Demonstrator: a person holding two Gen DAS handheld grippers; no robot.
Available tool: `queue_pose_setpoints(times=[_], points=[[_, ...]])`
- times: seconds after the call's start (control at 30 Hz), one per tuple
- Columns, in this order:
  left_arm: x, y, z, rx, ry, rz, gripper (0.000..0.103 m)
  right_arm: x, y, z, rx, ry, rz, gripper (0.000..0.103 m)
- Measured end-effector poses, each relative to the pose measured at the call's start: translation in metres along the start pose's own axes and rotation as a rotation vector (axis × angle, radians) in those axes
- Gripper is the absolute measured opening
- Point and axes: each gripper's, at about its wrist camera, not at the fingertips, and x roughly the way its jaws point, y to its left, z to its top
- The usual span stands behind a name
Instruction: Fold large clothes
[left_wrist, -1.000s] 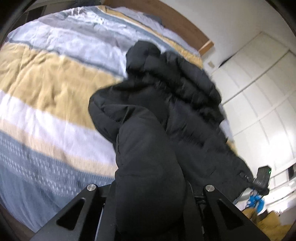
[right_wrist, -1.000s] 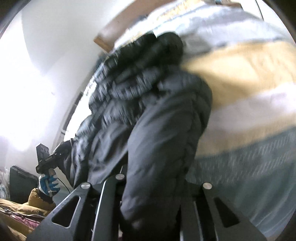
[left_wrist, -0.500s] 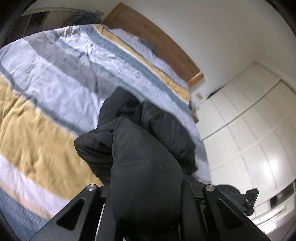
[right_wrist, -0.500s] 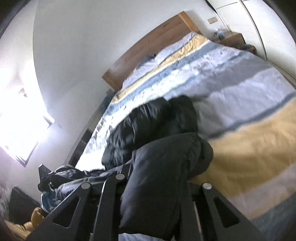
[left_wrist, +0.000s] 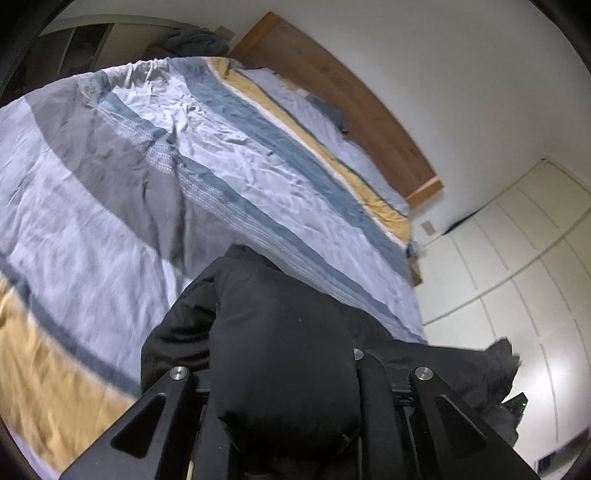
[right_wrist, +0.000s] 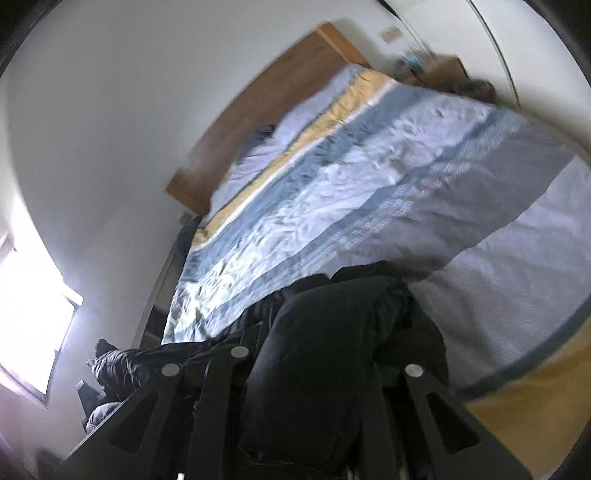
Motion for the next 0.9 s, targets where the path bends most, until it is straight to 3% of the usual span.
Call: queue_pose_setpoints(times=[0.1, 0.3, 0.53, 0.63, 0.7, 0.77, 0.9], points=[[0.047, 0.011, 0.019, -0.020, 0.022, 0.042, 0.020, 0.048, -0.018, 0.018, 0.081, 0.019, -0.038, 0.016], [0.123, 0.039, 0.038, -0.063, 0.059, 0.106, 0.039, 0.132, -0.052, 0.037, 0.135, 0.074, -0.134, 0.017], [0.175, 0.065, 0.043, -0.097, 0.086, 0.105, 0.059, 0.190, -0.083, 0.041, 0.182, 0.113, -0.146, 0.024], [0.180, 0.075, 0.048, -0.156, 0.073, 0.056, 0.066, 0.200, -0.095, 0.042, 0.226, 0.105, -0.093, 0.035], [0.176, 0.074, 0.052, -0.162, 0.058, 0.041, 0.071, 0.198, -0.099, 0.045, 0.254, 0.089, -0.043, 0.051], [0.169, 0.072, 0.057, -0.164, 0.032, 0.018, 0.082, 0.194, -0.100, 0.049, 0.272, 0.071, 0.004, 0.063], [0.146, 0.065, 0.068, -0.173, -0.033, -0.002, 0.091, 0.183, -0.097, 0.057, 0.296, 0.037, 0.049, 0.071]])
